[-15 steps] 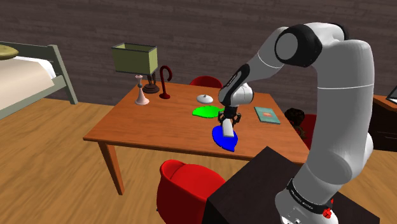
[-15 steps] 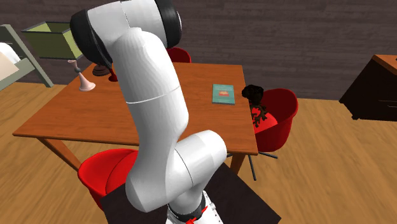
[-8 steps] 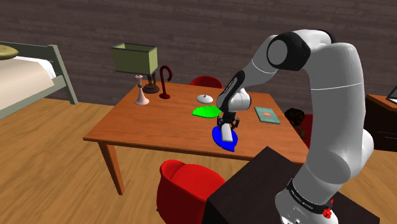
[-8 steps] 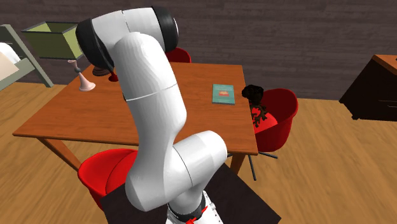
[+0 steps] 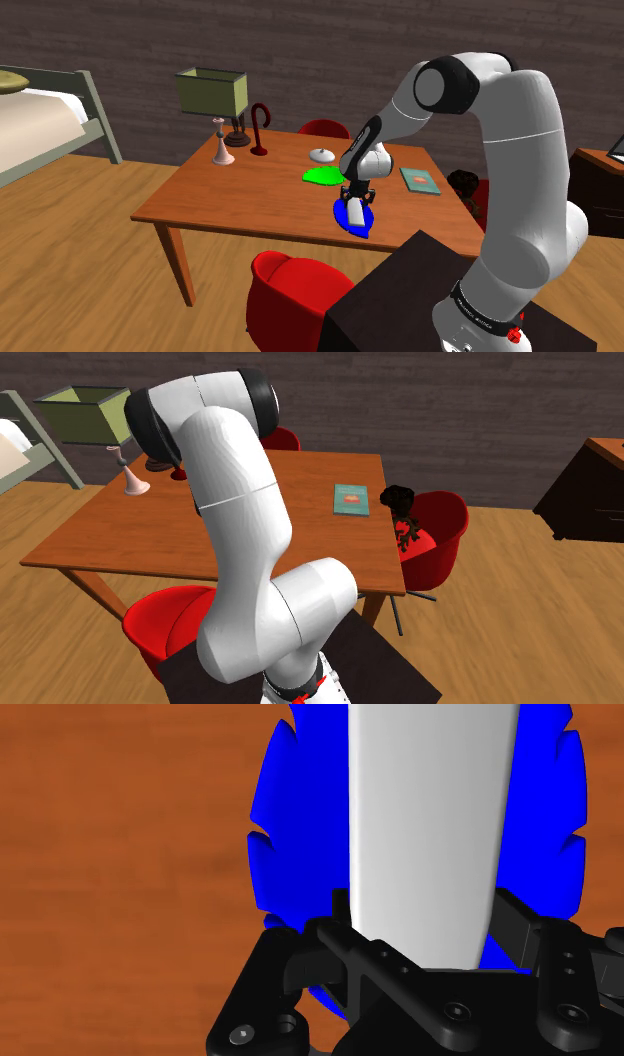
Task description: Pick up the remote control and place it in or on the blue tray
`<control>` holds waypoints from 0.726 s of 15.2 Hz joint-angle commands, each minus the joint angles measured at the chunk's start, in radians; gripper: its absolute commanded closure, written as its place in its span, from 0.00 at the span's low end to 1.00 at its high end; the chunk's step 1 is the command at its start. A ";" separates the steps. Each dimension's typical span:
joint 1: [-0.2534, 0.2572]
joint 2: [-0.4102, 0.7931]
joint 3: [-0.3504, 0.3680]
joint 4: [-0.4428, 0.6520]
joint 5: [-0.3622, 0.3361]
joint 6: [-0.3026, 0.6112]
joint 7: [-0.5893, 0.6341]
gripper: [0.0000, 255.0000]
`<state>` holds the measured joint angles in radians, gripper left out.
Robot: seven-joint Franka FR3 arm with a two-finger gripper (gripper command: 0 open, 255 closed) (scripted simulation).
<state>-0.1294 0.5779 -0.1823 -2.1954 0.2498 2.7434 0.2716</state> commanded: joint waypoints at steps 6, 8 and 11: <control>0.000 0.000 0.000 0.000 0.000 0.001 0.000 0.00; 0.000 0.000 0.000 0.000 0.000 0.001 0.000 0.00; 0.029 -0.098 -0.037 -0.026 -0.033 -0.071 0.025 0.00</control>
<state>-0.1115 0.5168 -0.2050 -2.2134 0.2298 2.7010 0.2863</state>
